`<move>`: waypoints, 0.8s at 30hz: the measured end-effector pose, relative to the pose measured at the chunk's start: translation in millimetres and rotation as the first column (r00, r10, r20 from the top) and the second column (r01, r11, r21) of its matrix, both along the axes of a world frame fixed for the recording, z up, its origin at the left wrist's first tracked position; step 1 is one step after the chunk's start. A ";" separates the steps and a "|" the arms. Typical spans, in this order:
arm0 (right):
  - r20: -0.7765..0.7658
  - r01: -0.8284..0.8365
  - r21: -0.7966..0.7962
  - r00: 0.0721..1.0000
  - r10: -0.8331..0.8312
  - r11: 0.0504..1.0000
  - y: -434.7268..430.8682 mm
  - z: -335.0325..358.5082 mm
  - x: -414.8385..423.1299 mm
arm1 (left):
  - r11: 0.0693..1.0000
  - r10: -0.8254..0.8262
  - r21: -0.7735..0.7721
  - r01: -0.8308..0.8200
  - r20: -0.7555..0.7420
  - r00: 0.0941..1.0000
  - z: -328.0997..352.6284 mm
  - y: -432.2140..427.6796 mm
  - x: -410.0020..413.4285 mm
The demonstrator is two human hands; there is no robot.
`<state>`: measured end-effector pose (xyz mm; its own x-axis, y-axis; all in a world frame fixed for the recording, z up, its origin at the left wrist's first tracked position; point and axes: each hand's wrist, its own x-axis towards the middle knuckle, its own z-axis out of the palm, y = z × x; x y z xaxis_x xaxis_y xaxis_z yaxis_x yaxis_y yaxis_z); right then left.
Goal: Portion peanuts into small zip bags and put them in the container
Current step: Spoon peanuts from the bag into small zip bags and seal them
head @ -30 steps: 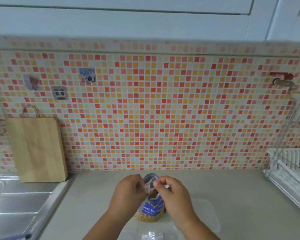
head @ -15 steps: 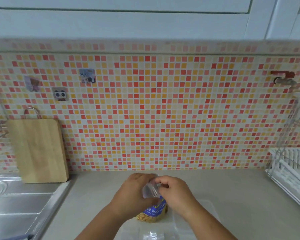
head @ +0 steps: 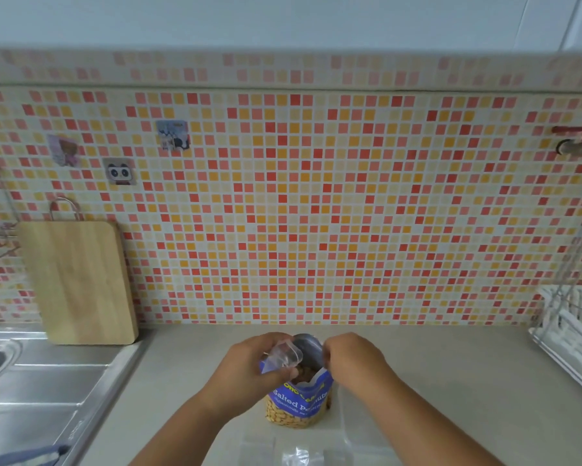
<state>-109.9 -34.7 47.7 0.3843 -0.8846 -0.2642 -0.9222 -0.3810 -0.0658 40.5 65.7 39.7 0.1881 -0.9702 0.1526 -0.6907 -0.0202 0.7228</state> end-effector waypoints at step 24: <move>0.032 -0.032 -0.069 0.999 0.034 0.997 16.7 -23.3 30.0 | 0.986 0.000 0.165 0.007 -0.045 0.999 -23.7 -15.1 19.1</move>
